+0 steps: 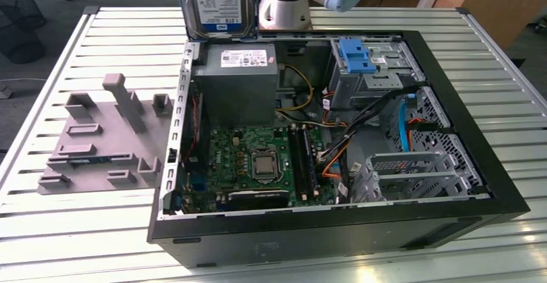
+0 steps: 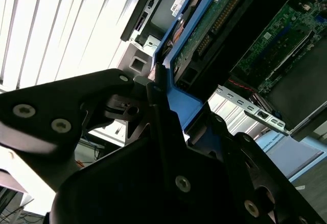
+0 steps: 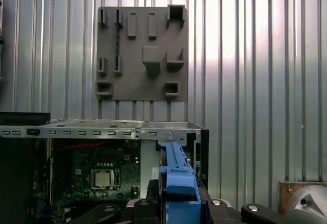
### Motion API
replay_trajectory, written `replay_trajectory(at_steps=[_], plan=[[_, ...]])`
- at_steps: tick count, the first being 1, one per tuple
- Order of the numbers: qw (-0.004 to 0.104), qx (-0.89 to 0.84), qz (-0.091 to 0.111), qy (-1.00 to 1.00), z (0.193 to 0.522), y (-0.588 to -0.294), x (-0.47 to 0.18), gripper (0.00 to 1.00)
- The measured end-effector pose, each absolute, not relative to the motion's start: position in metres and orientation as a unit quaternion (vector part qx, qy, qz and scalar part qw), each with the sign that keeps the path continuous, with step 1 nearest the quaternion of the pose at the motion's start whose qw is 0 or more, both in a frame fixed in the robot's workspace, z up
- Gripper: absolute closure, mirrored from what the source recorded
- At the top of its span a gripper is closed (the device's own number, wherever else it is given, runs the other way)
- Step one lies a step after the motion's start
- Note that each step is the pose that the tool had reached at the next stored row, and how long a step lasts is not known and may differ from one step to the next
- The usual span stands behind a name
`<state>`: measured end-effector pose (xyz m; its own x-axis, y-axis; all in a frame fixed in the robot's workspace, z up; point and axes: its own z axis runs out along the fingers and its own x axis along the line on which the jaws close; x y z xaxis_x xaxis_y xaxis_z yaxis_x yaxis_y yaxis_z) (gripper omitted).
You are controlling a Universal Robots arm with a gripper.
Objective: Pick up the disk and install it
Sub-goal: 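Pick up the disk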
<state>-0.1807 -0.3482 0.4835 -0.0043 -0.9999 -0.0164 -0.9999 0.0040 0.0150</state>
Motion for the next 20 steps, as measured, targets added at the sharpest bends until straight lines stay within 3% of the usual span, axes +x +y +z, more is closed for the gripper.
replay_trajectory(at_steps=[20], plan=[[0.000, -0.706, 0.011, 0.708, 0.4835, -0.3506, -0.1749, 0.64]])
